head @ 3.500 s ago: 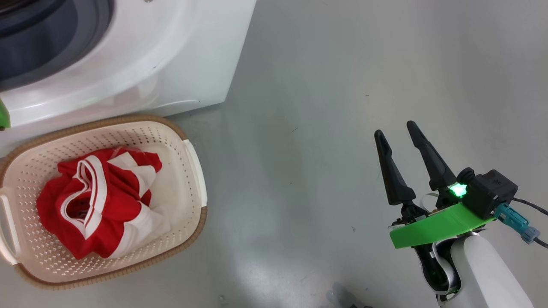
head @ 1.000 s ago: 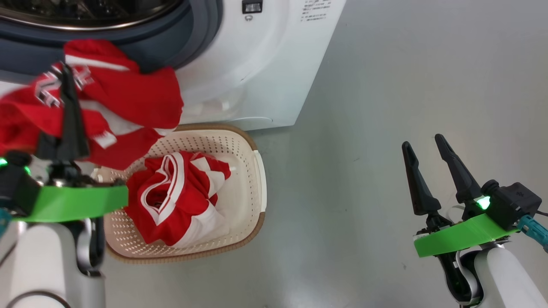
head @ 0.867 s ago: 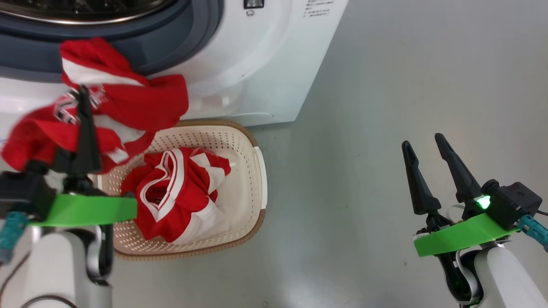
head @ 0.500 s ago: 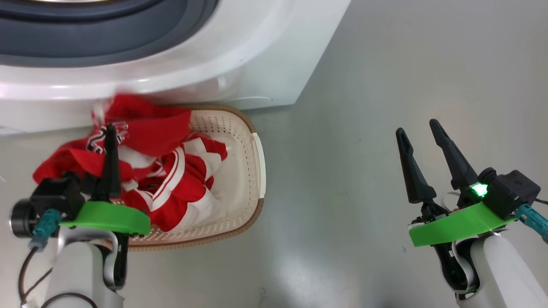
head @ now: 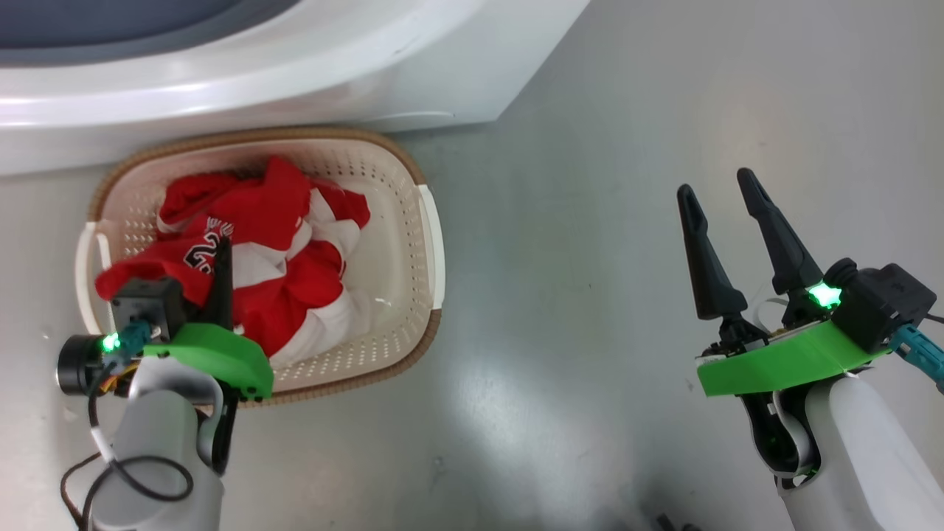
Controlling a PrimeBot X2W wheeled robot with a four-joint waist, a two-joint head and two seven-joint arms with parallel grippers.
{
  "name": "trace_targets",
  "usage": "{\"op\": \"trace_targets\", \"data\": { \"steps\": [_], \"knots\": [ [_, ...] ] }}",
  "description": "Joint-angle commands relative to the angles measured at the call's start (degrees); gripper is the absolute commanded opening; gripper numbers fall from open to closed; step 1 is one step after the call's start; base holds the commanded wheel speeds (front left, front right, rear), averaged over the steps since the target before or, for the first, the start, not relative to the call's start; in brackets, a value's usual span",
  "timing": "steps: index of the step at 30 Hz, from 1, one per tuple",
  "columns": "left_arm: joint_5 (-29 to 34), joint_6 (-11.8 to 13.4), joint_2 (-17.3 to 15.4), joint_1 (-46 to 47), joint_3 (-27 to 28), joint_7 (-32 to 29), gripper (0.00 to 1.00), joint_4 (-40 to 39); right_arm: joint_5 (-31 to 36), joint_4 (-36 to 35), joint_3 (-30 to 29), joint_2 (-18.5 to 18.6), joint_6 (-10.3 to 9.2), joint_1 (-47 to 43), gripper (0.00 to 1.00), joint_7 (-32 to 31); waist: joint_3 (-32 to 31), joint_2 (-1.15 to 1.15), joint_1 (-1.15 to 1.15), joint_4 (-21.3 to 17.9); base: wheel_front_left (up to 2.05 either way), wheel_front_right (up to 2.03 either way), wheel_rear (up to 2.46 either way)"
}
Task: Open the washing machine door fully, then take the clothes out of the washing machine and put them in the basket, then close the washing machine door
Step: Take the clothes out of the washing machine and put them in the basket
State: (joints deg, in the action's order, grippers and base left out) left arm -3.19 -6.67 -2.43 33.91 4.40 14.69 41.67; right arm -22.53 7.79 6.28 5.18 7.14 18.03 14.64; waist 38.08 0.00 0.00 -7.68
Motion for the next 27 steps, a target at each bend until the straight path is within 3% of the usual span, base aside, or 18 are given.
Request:
{"op": "trace_targets", "data": {
  "steps": [1,12,18,20,22,23,24,27],
  "knots": [
    [0.4,-0.5,-2.0,0.9,0.6,0.3,0.0,1.8,0.8,-1.5,1.5,-0.1,0.35,0.2,1.0,0.4,2.4,0.0,0.0,-0.8,0.0,0.0,0.0],
    [-0.8,-0.8,-4.0,7.6,-2.8,0.3,0.0,11.6,1.1,-2.2,1.5,-0.5,0.35,1.1,1.0,0.4,6.3,0.0,0.0,-2.5,0.0,0.0,0.0],
    [-5.1,-0.8,-4.9,11.0,-6.3,0.3,0.01,16.7,1.2,-2.8,1.6,-0.5,0.35,1.7,1.0,0.4,8.0,0.0,0.0,-2.9,0.0,0.0,0.0],
    [-7.2,-0.8,-5.0,11.7,-7.2,0.3,0.18,18.0,1.2,-2.8,1.5,-0.5,0.35,1.9,1.0,0.4,8.2,0.0,0.0,-2.9,0.0,0.0,0.0],
    [-9.1,-0.8,-5.3,12.3,-8.2,0.3,0.47,18.9,1.3,-2.8,1.4,-0.5,0.35,2.1,1.0,0.4,8.4,0.0,0.0,-2.7,0.0,0.0,0.0],
    [-9.9,-0.8,-5.6,12.6,-8.7,0.3,0.84,19.1,1.3,-2.7,1.4,-0.5,0.35,2.1,1.0,0.4,8.4,0.0,0.0,-2.7,0.0,0.0,0.0],
    [-10.6,-0.8,-5.8,12.7,-9.2,0.3,1.0,19.2,1.4,-2.6,1.4,-0.5,0.35,2.2,1.0,0.4,8.3,0.0,0.0,-2.6,0.0,0.0,0.0],
    [-12.5,-0.8,-6.0,12.8,-10.5,0.3,1.0,19.3,1.4,-2.3,1.3,-0.5,0.35,2.3,1.0,0.4,8.0,0.0,0.0,-2.2,0.0,0.0,0.0]
  ]
}}
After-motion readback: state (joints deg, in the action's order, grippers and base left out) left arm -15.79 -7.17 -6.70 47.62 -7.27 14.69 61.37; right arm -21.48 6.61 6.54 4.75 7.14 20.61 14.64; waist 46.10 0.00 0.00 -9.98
